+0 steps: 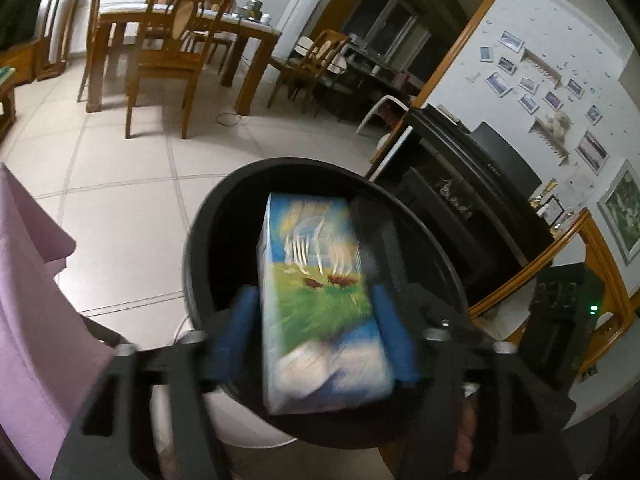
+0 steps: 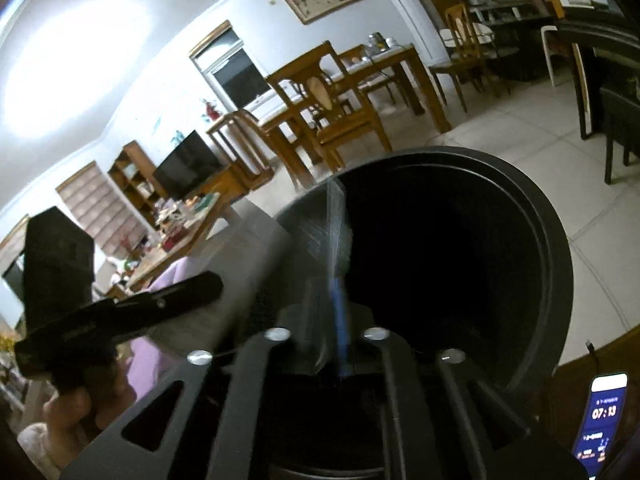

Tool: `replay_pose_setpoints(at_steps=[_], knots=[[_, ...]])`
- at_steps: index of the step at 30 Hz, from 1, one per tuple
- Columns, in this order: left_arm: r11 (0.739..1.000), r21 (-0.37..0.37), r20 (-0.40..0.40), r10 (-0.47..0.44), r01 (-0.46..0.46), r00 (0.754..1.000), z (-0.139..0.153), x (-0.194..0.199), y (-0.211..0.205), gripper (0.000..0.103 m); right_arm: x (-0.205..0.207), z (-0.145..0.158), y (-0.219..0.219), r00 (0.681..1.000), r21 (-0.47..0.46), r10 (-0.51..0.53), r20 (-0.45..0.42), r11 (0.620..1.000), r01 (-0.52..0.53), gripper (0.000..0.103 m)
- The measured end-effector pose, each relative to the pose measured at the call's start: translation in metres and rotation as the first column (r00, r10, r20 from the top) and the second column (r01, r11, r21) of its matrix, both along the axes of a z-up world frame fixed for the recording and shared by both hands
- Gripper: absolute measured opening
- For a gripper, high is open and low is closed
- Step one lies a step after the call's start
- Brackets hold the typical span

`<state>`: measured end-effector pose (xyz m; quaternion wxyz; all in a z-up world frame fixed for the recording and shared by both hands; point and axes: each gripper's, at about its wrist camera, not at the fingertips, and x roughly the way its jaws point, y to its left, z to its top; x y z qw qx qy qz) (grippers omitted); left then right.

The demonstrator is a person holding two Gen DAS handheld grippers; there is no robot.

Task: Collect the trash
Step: 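Carry the carton and tray to the black bin while both tools open to drop them, then move both tools back over the trash pile on the table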

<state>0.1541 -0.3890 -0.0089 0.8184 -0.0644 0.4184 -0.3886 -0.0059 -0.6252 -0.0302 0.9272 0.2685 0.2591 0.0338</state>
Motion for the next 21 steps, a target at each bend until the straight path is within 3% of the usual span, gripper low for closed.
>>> replay_pose_setpoints(at_steps=[1,2,4,7,10,13,15,17,21], knots=[[1.0,0.0,0.026,0.021,-0.021,0.999,0.003,-0.004,0.005,0.088,-0.002,0.003,0.003,1.0,-0.003,-0.001,0.015,1.0,0.001,0.048],[1.0,-0.002,0.046,0.025,-0.025,0.999,0.006,-0.008,0.01,0.089,-0.007,0.006,0.005,0.999,-0.008,-0.01,0.043,1.0,0.01,0.062],[1.0,-0.003,0.067,0.019,-0.019,0.998,0.013,-0.013,0.017,0.089,-0.008,0.01,0.007,0.998,-0.008,-0.022,0.051,1.0,0.023,0.068],[1.0,-0.013,0.093,0.025,-0.024,0.995,0.023,-0.027,0.04,0.091,-0.002,0.013,0.02,1.0,-0.059,-0.013,0.02,0.998,0.014,0.069],[0.999,-0.022,0.115,0.036,-0.033,0.993,0.025,-0.038,0.054,0.093,0.012,0.015,0.037,0.997,-0.125,0.007,-0.074,0.992,-0.016,0.071],[0.999,-0.032,0.124,0.046,-0.042,0.991,0.03,-0.051,0.076,0.093,0.032,0.013,0.054,0.985,-0.103,0.07,-0.157,0.991,-0.087,0.073],[0.998,-0.03,0.138,0.058,-0.054,0.989,0.033,-0.063,0.093,0.093,0.033,0.013,0.058,0.989,-0.009,0.091,-0.118,0.996,-0.093,0.073],[0.997,-0.023,0.159,0.073,-0.07,0.985,0.035,-0.073,0.108,0.093,0.031,0.016,0.056,0.998,0.074,0.046,-0.049,0.996,-0.043,0.078],[0.992,-0.016,0.177,0.125,-0.125,0.976,0.037,-0.093,0.149,0.093,0.034,0.017,0.072,0.999,0.032,-0.001,-0.047,0.999,0.003,0.08]])
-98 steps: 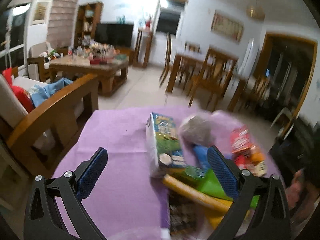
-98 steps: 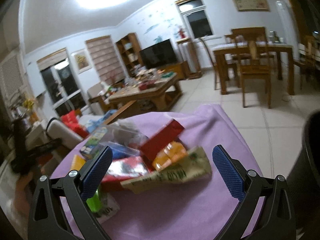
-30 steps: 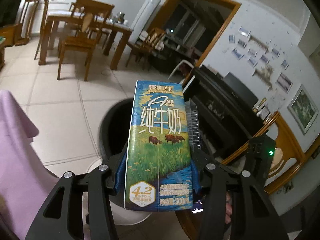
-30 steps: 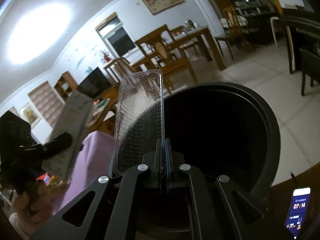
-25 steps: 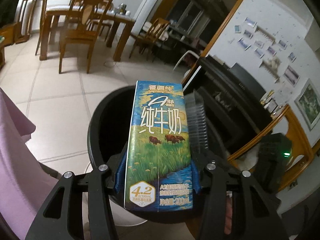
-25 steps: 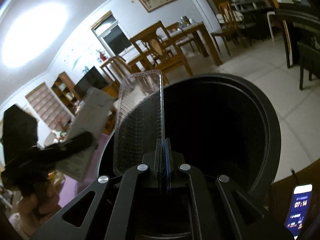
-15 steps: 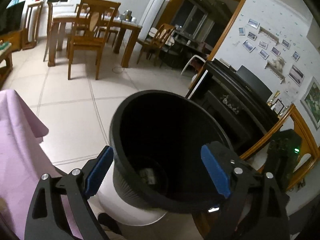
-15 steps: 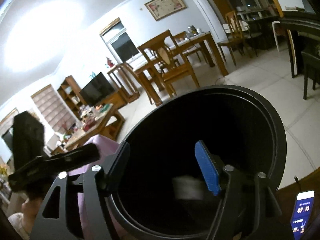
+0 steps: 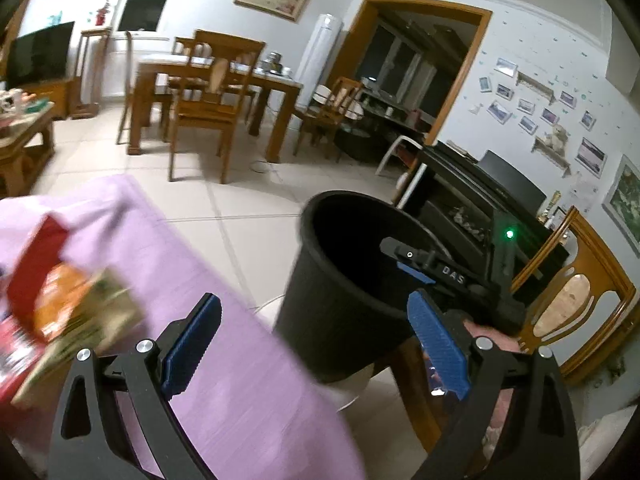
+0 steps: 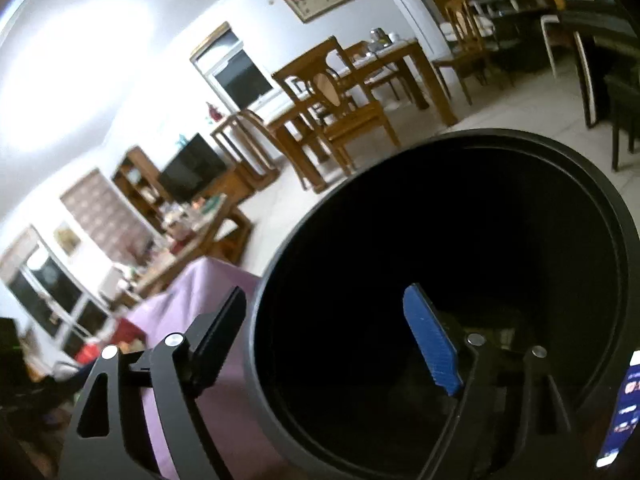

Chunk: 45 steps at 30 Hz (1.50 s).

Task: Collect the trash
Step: 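Move both tools back over the trash pile on the table, then grasp the long yellow snack bag with the right tool while the left tool grasps the purple tube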

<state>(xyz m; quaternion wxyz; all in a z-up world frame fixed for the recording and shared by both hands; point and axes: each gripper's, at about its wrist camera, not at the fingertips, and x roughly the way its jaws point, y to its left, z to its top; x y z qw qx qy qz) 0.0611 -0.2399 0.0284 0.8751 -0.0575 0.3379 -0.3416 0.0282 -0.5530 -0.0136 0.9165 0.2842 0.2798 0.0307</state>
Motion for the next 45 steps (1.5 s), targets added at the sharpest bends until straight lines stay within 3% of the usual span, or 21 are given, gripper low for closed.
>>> replay_pose_setpoints(at_steps=[6,10,14,17,19,21,23,25,30,33,37,40,45], knots=[[0.993,-0.005,0.028,0.122,-0.122,0.992,0.004,-0.024,0.068,0.093,-0.001,-0.004,0.025,1.0,0.062,0.017,-0.008,0.998,-0.016,0.086],[0.974,-0.016,0.047,0.226,-0.225,0.973,0.009,-0.041,0.122,0.093,0.009,0.001,0.029,0.999,0.133,0.035,-0.03,0.991,-0.031,0.088],[0.921,-0.016,0.055,0.39,-0.39,0.919,0.008,-0.054,0.193,0.093,0.002,0.013,0.056,0.991,0.126,0.123,-0.055,0.985,-0.115,0.098],[0.862,-0.009,-0.001,0.507,-0.507,0.862,-0.002,-0.053,0.248,0.093,0.005,0.026,0.097,0.959,0.107,0.282,-0.042,0.955,-0.276,0.098],[0.834,0.016,-0.044,0.552,-0.552,0.833,-0.01,-0.05,0.274,0.092,0.007,0.04,0.13,0.937,0.037,0.348,-0.02,0.937,-0.347,0.098],[0.829,0.059,-0.065,0.558,-0.555,0.827,-0.014,-0.047,0.284,0.092,0.009,0.053,0.166,0.91,-0.044,0.415,-0.004,0.909,-0.415,0.098],[0.833,0.111,-0.067,0.55,-0.542,0.833,-0.015,-0.046,0.286,0.089,0.011,0.067,0.2,0.872,-0.099,0.49,0.012,0.868,-0.486,0.098],[0.829,0.183,-0.065,0.546,-0.528,0.835,-0.02,-0.046,0.289,0.077,0.008,0.083,0.245,0.809,-0.163,0.587,0.023,0.801,-0.577,0.098],[0.825,0.226,-0.11,0.549,-0.517,0.828,-0.047,-0.056,0.315,0.067,-0.016,0.111,0.358,0.613,-0.348,0.79,-0.013,0.572,-0.743,0.089],[0.827,0.223,-0.11,0.547,-0.516,0.83,-0.051,-0.067,0.317,0.067,-0.024,0.105,0.419,0.541,-0.424,0.834,-0.111,0.453,-0.785,0.077],[0.829,0.239,-0.105,0.54,-0.506,0.835,-0.049,-0.073,0.322,0.067,-0.021,0.084,0.474,0.503,-0.473,0.833,-0.229,0.357,-0.806,0.07],[0.827,0.246,-0.113,0.542,-0.505,0.833,-0.051,-0.077,0.325,0.067,-0.007,0.068,0.493,0.514,-0.539,0.809,-0.285,0.309,-0.784,0.067],[0.829,0.236,-0.115,0.542,-0.507,0.832,-0.05,-0.079,0.33,0.067,-0.004,0.043,0.52,0.514,-0.569,0.781,-0.355,0.256,-0.782,0.064]])
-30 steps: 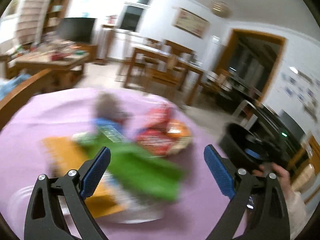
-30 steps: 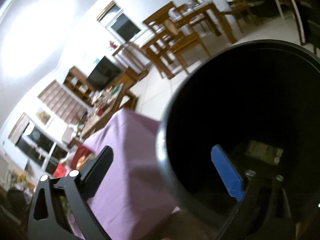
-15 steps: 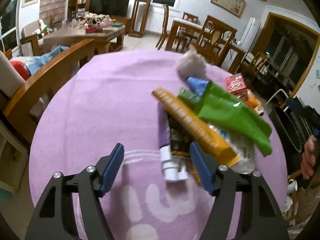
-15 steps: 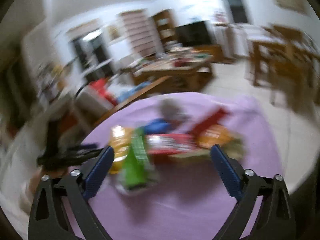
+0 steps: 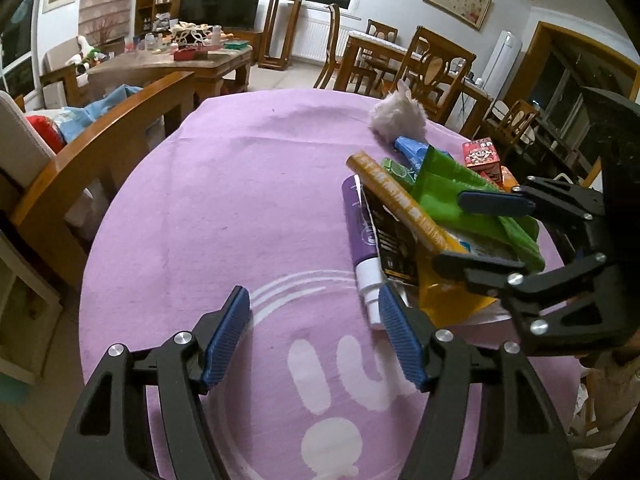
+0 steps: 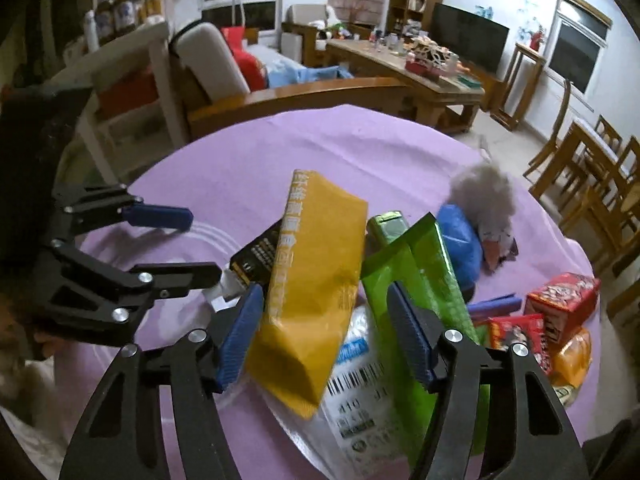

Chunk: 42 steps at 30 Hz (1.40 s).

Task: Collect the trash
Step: 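Grasp the long yellow snack bag with the right tool while the left tool grasps the purple tube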

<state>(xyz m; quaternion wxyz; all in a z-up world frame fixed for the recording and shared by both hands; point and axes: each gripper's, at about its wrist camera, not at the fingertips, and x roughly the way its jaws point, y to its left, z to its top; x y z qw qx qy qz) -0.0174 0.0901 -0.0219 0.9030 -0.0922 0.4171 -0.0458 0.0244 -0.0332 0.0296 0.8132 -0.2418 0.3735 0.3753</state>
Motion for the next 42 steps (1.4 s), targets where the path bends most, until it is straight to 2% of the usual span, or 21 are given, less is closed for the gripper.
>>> replay_pose_setpoints(at_steps=[1,2,4,6,7,8,10,13,18,20,21,22,25,27,28,33,39,41,42], knots=[[1.0,0.001,0.0,0.002,-0.002,1.0,0.001,0.002,-0.001,0.067,0.0,-0.004,0.003,1.0,-0.027,0.001,0.024,1.0,-0.001,0.058],[1.0,0.0,0.002,0.003,-0.003,1.0,0.001,0.002,-0.001,0.067,0.0,-0.01,0.006,0.999,-0.046,0.002,0.035,0.999,0.0,0.046],[1.0,-0.002,0.004,-0.001,0.001,1.0,0.0,0.002,0.0,0.068,0.006,-0.02,0.006,1.0,-0.064,0.004,0.023,0.998,-0.003,0.037],[1.0,0.001,0.006,-0.01,0.01,1.0,0.001,0.002,-0.003,0.068,0.007,-0.022,-0.001,1.0,-0.026,0.009,0.015,1.0,-0.009,0.032],[1.0,0.004,0.007,-0.012,0.012,1.0,0.001,0.003,-0.005,0.068,0.008,-0.019,-0.006,1.0,0.007,0.006,0.006,1.0,-0.006,0.025],[1.0,0.009,0.009,-0.012,0.012,1.0,0.002,0.003,-0.007,0.068,0.009,-0.016,-0.013,1.0,0.046,0.006,-0.001,0.999,-0.006,0.017],[1.0,0.014,0.016,-0.02,0.02,1.0,0.004,0.003,-0.011,0.068,0.01,-0.001,-0.036,1.0,0.168,0.01,-0.029,0.986,-0.005,0.012],[0.998,0.044,0.034,-0.048,0.047,0.998,0.009,0.006,-0.024,0.068,0.01,0.017,-0.069,0.999,0.308,-0.004,-0.051,0.951,0.02,0.012],[0.988,0.118,0.031,-0.101,0.096,0.994,0.01,0.027,-0.054,0.067,0.006,0.032,-0.109,0.997,0.42,-0.061,-0.052,0.904,0.077,0.012],[0.984,0.159,-0.001,-0.084,0.083,0.997,0.003,0.039,-0.061,0.065,0.004,0.032,-0.119,0.996,0.431,-0.074,-0.057,0.898,0.091,0.012],[0.982,0.172,-0.021,-0.078,0.081,0.997,-0.001,0.043,-0.063,0.053,0.003,0.031,-0.125,0.995,0.432,-0.079,-0.063,0.896,0.099,0.012],[0.984,0.159,-0.033,-0.081,0.086,0.996,-0.003,0.046,-0.063,0.049,0.003,0.03,-0.129,0.994,0.434,-0.085,-0.067,0.895,0.106,0.012],[0.986,0.16,-0.011,-0.048,0.05,0.999,0.002,0.044,-0.056,0.032,0.001,0.025,-0.141,0.991,0.439,-0.1,-0.085,0.889,0.127,0.012],[0.984,0.173,0.001,-0.041,0.041,0.999,0.004,0.04,-0.053,0.029,0.001,0.021,-0.148,0.99,0.448,-0.102,-0.101,0.884,0.137,0.012],[0.983,0.181,0.002,-0.04,0.039,0.999,0.004,0.039,-0.052,0.029,0.001,0.018,-0.147,0.989,0.448,-0.105,-0.103,0.883,0.14,0.012],[0.99,0.125,0.059,-0.066,0.058,0.996,0.013,0.026,-0.047,0.029,-0.004,0.012,-0.151,0.989,0.469,-0.105,-0.102,0.872,0.141,0.012],[0.996,0.071,0.122,-0.065,0.057,0.99,0.026,0.022,-0.046,0.029,-0.013,0.018,-0.157,0.992,0.501,-0.092,-0.084,0.857,0.122,0.012],[0.995,0.074,0.129,-0.081,0.071,0.988,0.03,0.023,-0.049,0.029,-0.015,0.018,-0.16,0.993,0.497,-0.086,-0.08,0.86,0.115,0.012],[0.993,0.092,0.107,-0.086,0.076,0.991,0.028,0.026,-0.053,0.029,-0.015,0.017,-0.162,0.993,0.491,-0.091,-0.082,0.863,0.119,0.012]])
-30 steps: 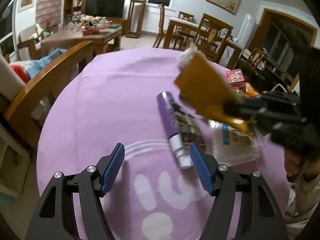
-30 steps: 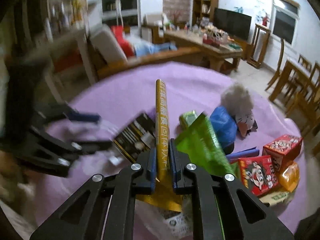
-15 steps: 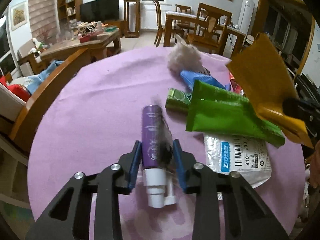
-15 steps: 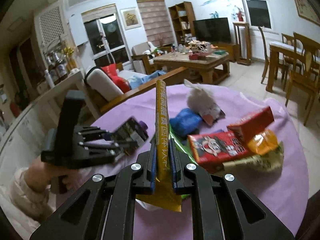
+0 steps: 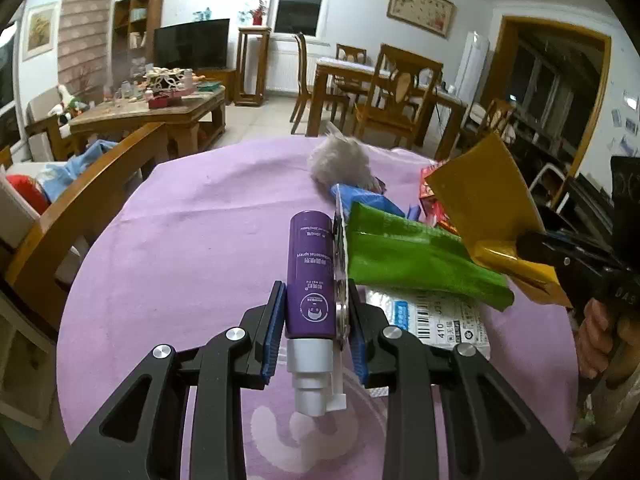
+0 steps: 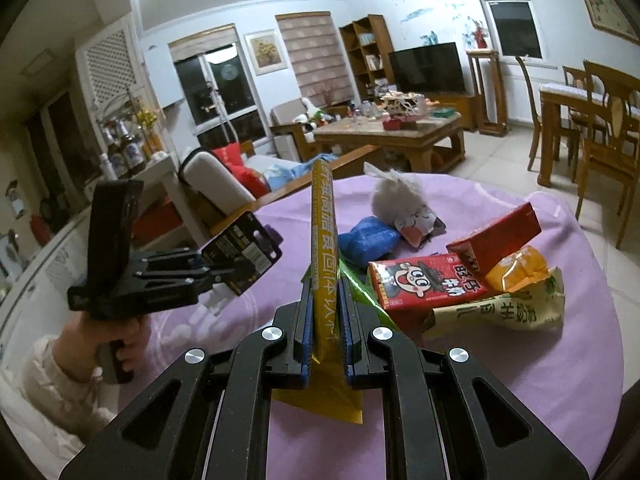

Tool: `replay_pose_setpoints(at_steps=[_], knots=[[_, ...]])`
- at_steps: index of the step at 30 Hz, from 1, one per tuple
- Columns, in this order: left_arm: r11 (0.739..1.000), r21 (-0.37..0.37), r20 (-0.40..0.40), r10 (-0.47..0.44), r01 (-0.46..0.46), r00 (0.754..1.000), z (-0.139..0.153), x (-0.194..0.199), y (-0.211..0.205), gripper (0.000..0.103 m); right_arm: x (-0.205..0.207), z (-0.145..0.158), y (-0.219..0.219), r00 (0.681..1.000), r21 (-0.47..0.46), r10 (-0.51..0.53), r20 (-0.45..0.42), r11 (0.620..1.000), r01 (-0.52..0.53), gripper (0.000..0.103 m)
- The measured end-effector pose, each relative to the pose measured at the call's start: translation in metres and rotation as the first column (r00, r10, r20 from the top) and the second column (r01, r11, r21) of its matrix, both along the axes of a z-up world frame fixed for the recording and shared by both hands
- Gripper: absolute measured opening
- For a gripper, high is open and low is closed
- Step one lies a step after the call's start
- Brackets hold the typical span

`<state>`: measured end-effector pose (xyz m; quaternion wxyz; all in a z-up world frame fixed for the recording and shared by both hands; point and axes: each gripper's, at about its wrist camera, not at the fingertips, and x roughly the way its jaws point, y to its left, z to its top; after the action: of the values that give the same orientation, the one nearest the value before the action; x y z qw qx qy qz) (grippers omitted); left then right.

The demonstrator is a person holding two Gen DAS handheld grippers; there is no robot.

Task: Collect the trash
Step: 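Grasp the long yellow snack bag with the right tool while the left tool grasps the purple tube, then carry the yellow bag to the black bin with the right tool and release it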

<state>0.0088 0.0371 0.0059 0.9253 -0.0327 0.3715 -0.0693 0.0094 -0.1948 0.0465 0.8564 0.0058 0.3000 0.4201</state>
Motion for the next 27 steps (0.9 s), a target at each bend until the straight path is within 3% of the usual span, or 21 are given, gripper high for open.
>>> replay_pose_setpoints(at_steps=[6,11,17,22,27], knots=[[1.0,0.007,-0.12,0.013,-0.012,0.993,-0.026,0.019,-0.001,0.031,-0.002,-0.007,-0.005,1.0,-0.025,-0.003,-0.025,1.0,0.002,0.012],[0.998,0.055,-0.074,0.022,-0.018,0.997,-0.019,0.018,-0.004,0.031,-0.004,-0.008,-0.007,1.0,-0.028,0.002,-0.03,1.0,-0.003,0.012],[0.998,0.047,-0.016,0.029,-0.028,0.999,-0.013,0.008,-0.006,0.029,-0.006,-0.01,-0.01,1.0,-0.033,0.008,-0.029,0.999,-0.009,0.012],[0.997,0.07,-0.102,0.025,-0.017,0.994,-0.024,0.019,-0.008,0.032,-0.008,-0.009,-0.008,0.999,-0.038,0.013,-0.031,0.999,-0.014,0.012],[0.998,0.066,-0.056,0.013,-0.009,0.998,-0.018,0.012,-0.009,0.031,-0.011,-0.008,-0.004,1.0,-0.056,0.017,-0.021,0.998,-0.019,0.012]])
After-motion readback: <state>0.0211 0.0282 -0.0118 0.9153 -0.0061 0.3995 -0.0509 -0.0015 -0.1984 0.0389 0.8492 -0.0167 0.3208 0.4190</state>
